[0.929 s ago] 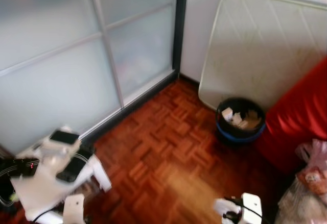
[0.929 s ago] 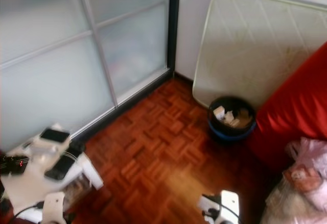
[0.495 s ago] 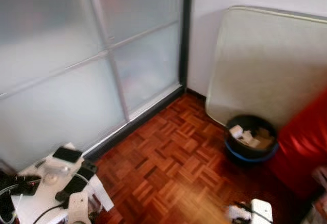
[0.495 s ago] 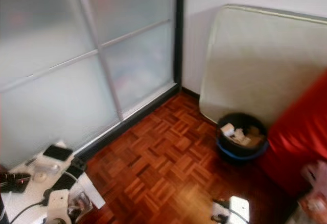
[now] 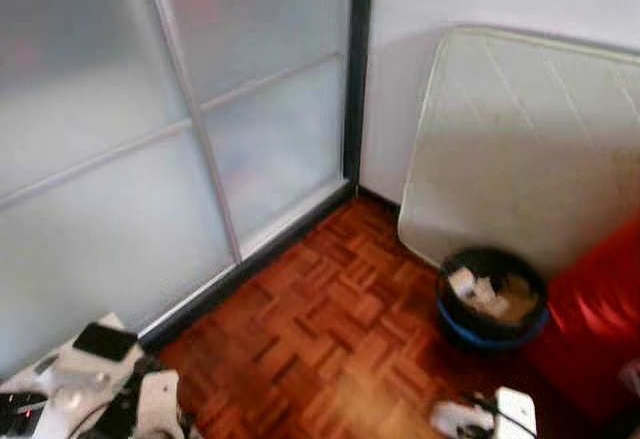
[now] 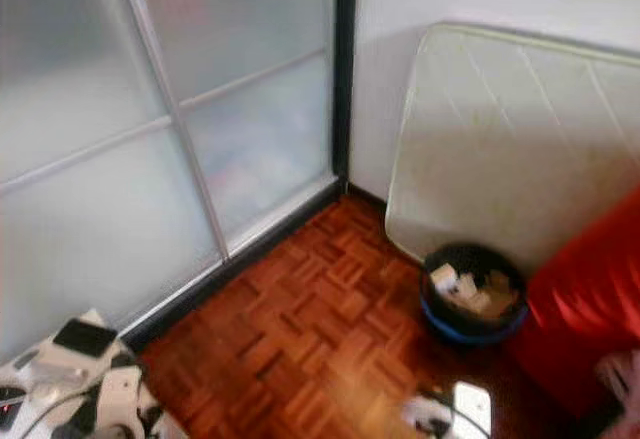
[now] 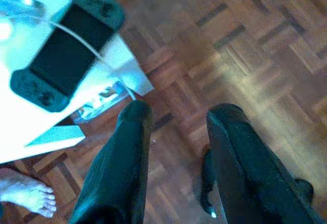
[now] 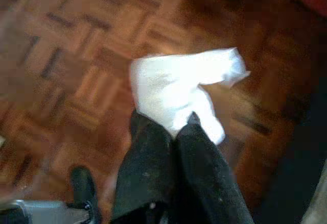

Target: Clean up the room

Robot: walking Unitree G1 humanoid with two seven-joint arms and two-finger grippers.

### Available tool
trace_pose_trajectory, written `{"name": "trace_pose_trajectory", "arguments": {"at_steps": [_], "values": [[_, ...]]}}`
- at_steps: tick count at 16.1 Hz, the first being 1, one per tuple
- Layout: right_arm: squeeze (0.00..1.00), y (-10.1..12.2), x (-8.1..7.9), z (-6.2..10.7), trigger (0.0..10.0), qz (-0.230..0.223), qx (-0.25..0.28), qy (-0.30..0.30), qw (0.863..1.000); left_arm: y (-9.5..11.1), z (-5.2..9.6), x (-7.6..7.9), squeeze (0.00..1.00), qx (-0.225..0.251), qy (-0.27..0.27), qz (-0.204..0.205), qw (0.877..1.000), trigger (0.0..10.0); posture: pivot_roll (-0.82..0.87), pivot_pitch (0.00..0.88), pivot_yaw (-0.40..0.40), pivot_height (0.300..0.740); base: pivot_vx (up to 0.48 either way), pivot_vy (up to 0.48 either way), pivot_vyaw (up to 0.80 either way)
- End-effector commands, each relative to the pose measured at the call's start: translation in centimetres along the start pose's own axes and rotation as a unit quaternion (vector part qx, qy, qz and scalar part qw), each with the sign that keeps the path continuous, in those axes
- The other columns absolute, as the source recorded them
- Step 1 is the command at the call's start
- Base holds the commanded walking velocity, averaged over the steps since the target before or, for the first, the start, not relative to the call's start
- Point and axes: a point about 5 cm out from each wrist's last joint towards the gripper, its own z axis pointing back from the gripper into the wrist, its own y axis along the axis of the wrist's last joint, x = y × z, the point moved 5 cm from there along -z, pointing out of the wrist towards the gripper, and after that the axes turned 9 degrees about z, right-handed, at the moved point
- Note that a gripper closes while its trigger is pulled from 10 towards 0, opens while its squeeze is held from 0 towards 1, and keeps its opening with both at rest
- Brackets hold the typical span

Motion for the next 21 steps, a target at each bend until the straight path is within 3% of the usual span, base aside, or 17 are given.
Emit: {"name": "trace_pose_trajectory", "arguments": {"at_steps": [1,21], "values": [[0.00,0.23,-0.79,-0.16,10.0,-0.004,0.002,0.009,1.000,-0.52,0.12,-0.72,0.00,-0.012,0.009,-0.005,1.000,10.0,0.02,0.000,0.014,0.740,0.330,0.000,0.00],[0.00,0.40,-0.90,-0.19,10.0,0.000,0.004,0.011,1.000,-0.46,0.08,-0.49,0.00,-0.015,0.001,-0.010,1.000,10.0,0.00,0.000,0.022,0.740,0.326,0.000,0.00]]}}
